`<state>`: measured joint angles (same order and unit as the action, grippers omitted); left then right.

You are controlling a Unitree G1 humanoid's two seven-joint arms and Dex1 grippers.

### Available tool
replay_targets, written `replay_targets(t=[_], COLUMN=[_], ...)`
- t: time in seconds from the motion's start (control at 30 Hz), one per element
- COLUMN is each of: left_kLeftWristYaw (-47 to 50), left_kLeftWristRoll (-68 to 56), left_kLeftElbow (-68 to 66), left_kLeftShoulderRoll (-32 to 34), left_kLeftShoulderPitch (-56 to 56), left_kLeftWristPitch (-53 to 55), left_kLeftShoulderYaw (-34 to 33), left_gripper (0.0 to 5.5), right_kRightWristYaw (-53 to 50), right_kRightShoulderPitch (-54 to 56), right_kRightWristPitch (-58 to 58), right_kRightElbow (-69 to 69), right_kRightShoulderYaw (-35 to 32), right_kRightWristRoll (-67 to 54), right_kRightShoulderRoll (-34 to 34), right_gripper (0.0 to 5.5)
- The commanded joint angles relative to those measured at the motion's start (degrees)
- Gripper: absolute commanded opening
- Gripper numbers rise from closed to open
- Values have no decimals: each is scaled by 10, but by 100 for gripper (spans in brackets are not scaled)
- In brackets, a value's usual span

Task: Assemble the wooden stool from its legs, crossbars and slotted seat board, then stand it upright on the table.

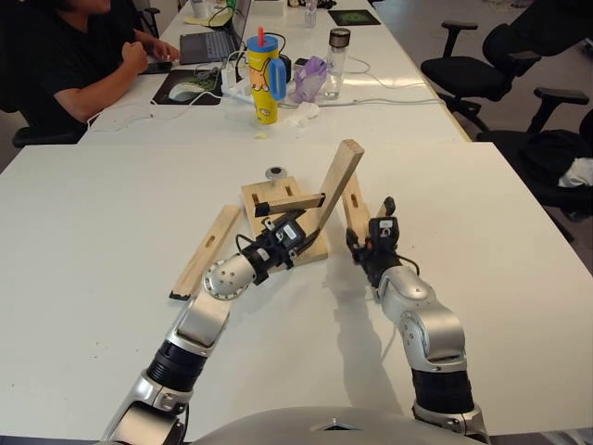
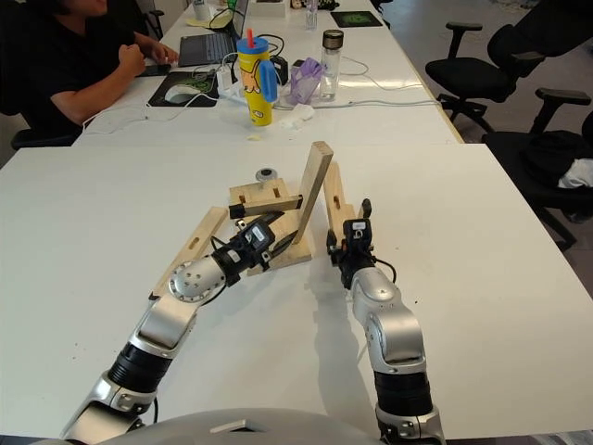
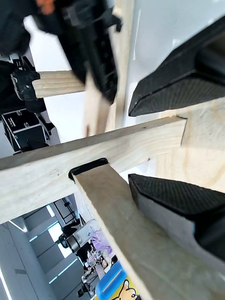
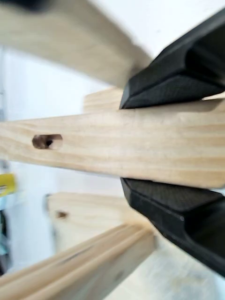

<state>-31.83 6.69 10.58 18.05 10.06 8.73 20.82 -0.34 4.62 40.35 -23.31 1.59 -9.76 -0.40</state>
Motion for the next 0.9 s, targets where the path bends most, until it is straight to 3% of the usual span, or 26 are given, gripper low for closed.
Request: replay_targets(t=[0.03, 0.17, 0.33, 0.5, 0.67, 0.9], left_kLeftWristYaw=[-85, -143, -217, -248, -198, -110], left_kLeftWristRoll=[-8, -41, -186, -474, -720, -876], left_kLeftElbow=[27, 56, 141, 201, 130, 17], left_kLeftShoulderRoll=[63, 105, 140, 166, 184, 195], left_kLeftShoulderPitch=[-35, -45, -49, -12, 88, 159], left_kLeftWristPitch=[46, 82, 188, 381, 475, 537], left_kLeftShoulderYaw=[33, 23, -51, -225, -367, -408], left_gripper=[227, 227, 227, 246, 317, 428], right_kRightWristYaw=[1, 11, 54, 94, 137, 229], right_kRightShoulderPitch=[39, 90, 196, 293, 213, 124], right_kRightWristPitch=[-10, -24, -15, 60, 167, 211], right_kRightElbow=[-43, -79, -111, -97, -104, -61], right_kRightShoulderYaw=[-24, -57, -142, -217, -182, -166], right_kRightWristRoll=[-18, -42, -172, -432, -650, -736], right_kRightShoulderRoll=[6, 0, -20, -58, -121, -218], right_gripper=[206, 206, 206, 206, 206, 206])
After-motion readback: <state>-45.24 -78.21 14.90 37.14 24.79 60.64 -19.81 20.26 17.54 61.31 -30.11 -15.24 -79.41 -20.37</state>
